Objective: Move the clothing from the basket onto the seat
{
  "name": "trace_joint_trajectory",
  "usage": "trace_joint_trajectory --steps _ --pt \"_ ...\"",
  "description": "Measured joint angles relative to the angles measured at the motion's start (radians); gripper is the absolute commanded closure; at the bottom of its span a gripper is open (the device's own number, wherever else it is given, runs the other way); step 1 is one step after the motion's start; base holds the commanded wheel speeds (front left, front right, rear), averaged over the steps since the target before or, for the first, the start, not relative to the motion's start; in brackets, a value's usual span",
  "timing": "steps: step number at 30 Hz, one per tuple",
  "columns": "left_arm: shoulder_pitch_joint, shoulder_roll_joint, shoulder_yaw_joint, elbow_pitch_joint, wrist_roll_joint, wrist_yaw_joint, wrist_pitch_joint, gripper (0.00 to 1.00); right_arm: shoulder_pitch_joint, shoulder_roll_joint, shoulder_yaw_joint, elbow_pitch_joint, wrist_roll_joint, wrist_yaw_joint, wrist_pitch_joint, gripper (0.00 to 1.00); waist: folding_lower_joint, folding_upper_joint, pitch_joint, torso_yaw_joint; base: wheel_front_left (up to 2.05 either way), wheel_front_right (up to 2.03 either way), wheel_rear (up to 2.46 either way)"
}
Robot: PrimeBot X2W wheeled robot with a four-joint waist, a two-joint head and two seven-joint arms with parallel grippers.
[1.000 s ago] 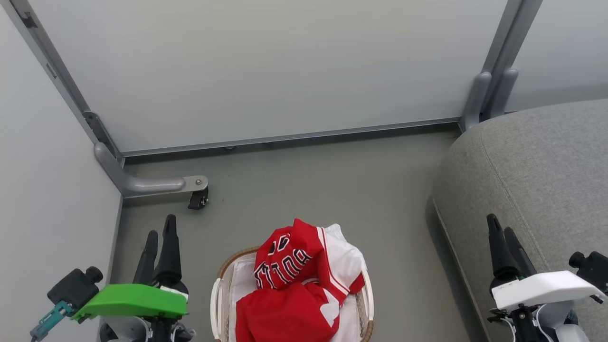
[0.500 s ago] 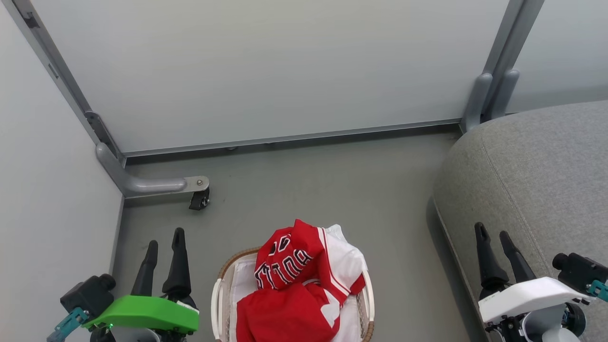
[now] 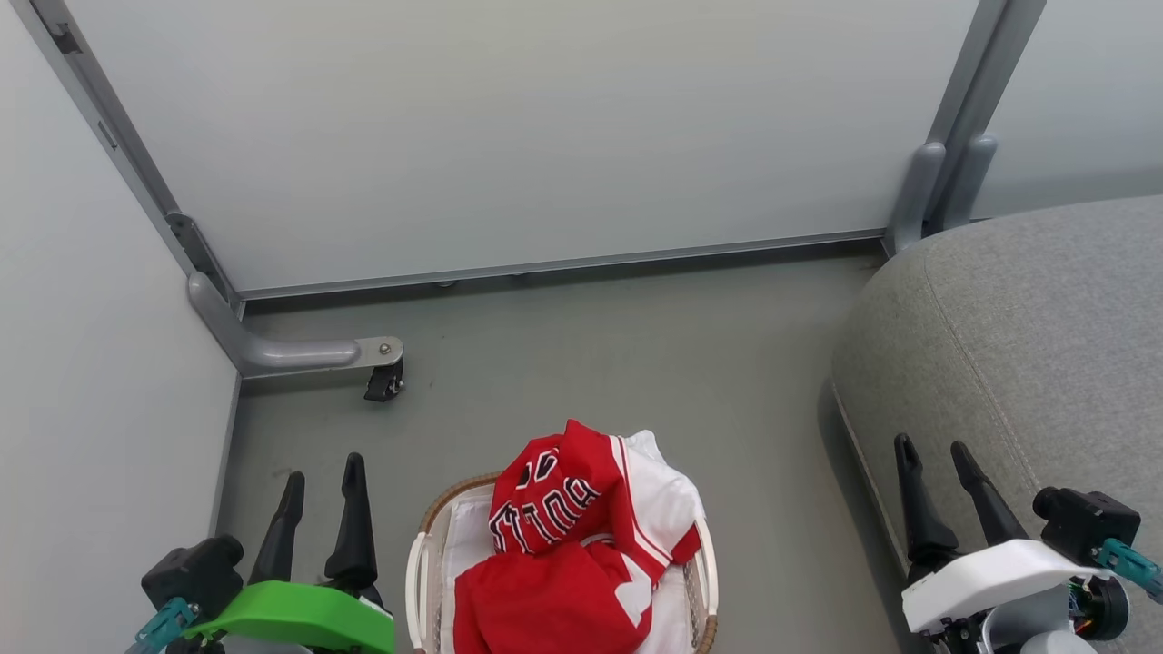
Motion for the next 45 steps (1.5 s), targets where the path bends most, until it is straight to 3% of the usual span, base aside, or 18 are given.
trace_joint_trajectory --steps 45 --pt "0.025 0.004 -0.01 0.084 0.325 -0.006 -0.095 0.0 0.017 -0.006 0.025 -0.001 -0.396 0.0 -0.096 0.0 0.0 0.0 -0.001 0.01 0.0 0.0 0.0"
